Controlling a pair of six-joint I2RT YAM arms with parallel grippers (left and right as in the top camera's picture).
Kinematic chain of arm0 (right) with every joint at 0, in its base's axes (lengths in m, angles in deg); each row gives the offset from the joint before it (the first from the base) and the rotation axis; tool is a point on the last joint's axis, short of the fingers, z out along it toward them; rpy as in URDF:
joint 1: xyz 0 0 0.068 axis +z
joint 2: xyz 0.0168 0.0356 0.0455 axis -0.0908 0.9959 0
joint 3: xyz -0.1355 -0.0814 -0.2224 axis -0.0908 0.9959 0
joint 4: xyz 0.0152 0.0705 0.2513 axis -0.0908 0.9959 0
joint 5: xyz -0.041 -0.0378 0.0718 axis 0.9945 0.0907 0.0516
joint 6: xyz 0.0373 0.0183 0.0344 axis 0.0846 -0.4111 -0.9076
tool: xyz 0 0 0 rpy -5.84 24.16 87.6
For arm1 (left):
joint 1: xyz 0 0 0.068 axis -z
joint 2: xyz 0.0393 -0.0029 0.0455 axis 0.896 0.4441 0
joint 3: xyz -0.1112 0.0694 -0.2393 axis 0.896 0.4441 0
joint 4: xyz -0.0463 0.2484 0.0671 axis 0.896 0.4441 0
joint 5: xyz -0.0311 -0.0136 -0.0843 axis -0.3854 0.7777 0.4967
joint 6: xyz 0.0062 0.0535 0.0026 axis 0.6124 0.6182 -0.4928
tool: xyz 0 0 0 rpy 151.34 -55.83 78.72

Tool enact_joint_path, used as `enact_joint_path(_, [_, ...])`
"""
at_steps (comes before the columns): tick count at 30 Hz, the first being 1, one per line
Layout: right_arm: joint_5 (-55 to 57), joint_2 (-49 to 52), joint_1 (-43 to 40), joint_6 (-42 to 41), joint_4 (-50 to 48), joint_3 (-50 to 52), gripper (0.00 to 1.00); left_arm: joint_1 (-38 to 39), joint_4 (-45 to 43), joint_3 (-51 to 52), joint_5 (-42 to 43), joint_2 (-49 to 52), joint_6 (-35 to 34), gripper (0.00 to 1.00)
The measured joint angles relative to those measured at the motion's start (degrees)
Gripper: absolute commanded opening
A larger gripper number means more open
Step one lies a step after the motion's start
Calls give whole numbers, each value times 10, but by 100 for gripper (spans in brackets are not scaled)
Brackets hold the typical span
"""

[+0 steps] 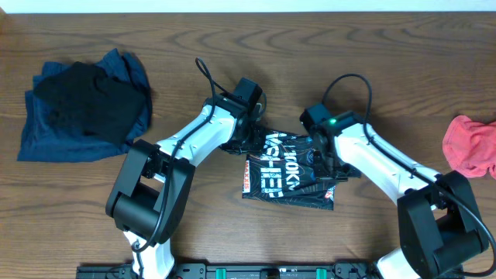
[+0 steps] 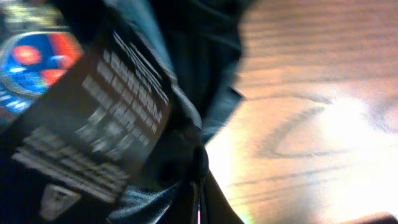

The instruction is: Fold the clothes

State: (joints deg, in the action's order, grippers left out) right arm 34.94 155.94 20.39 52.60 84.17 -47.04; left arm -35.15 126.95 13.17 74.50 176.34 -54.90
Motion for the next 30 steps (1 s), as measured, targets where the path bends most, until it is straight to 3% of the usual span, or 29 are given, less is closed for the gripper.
enact_joint_path(5, [10, 0, -25, -12, 35, 0, 19, 0, 0, 0, 0, 0, 0, 44])
enact_joint_path(12, [6, 0, -28, -14, 53, 0, 14, 0, 3, 0, 0, 0, 0, 44])
enact_joint_path(22, [-57, -83, -28, 52, -76, -20, 23, 0, 8, 0, -7, 0, 0, 44])
enact_joint_path(30, [-124, -63, -26, 109, -83, -24, 24, 0, 9, 0, -11, 0, 0, 44])
